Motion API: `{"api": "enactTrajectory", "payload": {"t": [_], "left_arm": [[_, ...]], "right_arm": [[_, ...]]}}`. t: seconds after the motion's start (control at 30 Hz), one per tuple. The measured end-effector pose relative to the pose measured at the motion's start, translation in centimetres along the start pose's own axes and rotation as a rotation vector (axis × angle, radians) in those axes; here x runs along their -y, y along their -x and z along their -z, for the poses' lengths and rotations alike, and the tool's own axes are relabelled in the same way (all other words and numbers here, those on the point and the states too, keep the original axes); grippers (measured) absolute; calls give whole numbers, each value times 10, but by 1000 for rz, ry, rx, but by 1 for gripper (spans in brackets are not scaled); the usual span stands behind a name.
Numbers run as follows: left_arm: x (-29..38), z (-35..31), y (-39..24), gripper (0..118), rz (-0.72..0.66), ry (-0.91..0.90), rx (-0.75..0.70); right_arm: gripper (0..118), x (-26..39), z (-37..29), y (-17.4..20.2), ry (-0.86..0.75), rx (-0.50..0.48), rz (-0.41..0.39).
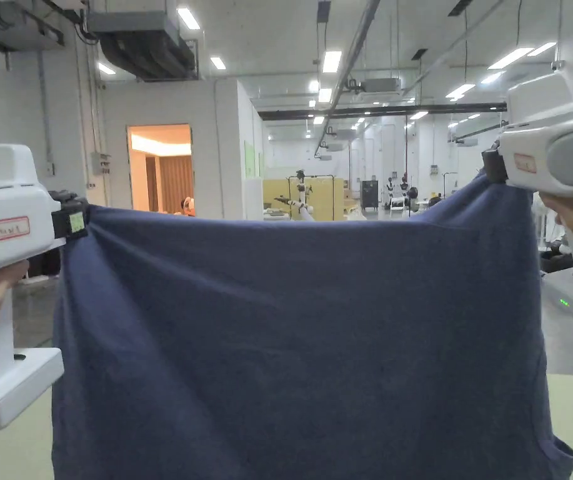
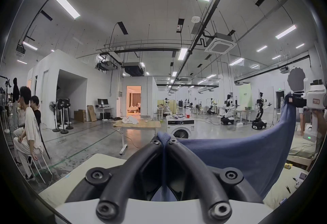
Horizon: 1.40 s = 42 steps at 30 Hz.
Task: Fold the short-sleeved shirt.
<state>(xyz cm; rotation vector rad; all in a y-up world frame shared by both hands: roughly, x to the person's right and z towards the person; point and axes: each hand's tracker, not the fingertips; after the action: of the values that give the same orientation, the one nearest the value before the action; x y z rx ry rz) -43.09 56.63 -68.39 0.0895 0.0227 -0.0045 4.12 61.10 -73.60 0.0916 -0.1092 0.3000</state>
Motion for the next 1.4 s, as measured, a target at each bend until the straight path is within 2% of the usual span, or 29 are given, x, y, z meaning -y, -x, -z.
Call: {"api": "enactTrajectory", "payload": {"t": [0.1, 0.23, 0.3, 0.4, 0.5, 0.6, 0.63, 0.77, 0.87, 0.97, 1.0, 1.07, 1.1, 1.17, 1.23, 1.27, 1.3, 1.33, 1.4], "left_arm": [[1, 33, -1, 0, 70, 28, -52], [9, 72, -5, 0, 63, 36, -65], [13, 92, -9, 0, 96, 47, -71], [16, 118, -14, 0, 129, 57, -86], [13, 138, -17, 0, 110, 53, -86], [16, 159, -20, 0, 81, 63, -82], [20, 165, -24, 0, 99, 79, -87], [50, 175, -28, 0, 91, 111, -73], [85, 169, -27, 0, 50, 161, -38], [130, 154, -27, 0, 53, 241, -16], [146, 148, -26, 0, 18, 265, -17], [182, 126, -24, 0, -60, 372, 23], [197, 112, -21, 0, -109, 370, 42], [224, 74, -17, 0, -176, 388, 61], [246, 33, -14, 0, -167, 393, 77], [257, 10, -11, 0, -190, 393, 85], [268, -4, -3, 0, -212, 409, 106], [279, -25, 2, 0, -243, 428, 135], [300, -65, 8, 0, -293, 469, 107]], "right_arm": [[0, -8, 31, 8, 13, 16, -18], [0, -16, 61, 22, -17, 39, -26], [0, -23, 77, 26, -12, 68, -56], [0, -31, 97, 32, -20, 83, -55], [0, -38, 112, 37, -42, 128, -137], [0, -39, 125, 36, -19, 139, -100], [0, -34, 128, 34, 0, 129, -50], [0, -4, 138, 34, 43, 120, -37], [0, 34, 133, 37, 109, 64, -2], [0, 78, 116, 36, 180, -12, 109], [0, 97, 107, 35, 178, -48, 199], [0, 137, 85, 35, 261, -120, 323], [0, 154, 70, 36, 277, -137, 358], [0, 189, 34, 34, 303, -152, 351], [0, 217, -8, 31, 326, -175, 328], [0, 232, -32, 27, 332, -175, 344], [0, 243, -50, 22, 360, -234, 341], [0, 259, -73, 17, 356, -249, 378], [0, 280, -117, 13, 420, -242, 375]]}}
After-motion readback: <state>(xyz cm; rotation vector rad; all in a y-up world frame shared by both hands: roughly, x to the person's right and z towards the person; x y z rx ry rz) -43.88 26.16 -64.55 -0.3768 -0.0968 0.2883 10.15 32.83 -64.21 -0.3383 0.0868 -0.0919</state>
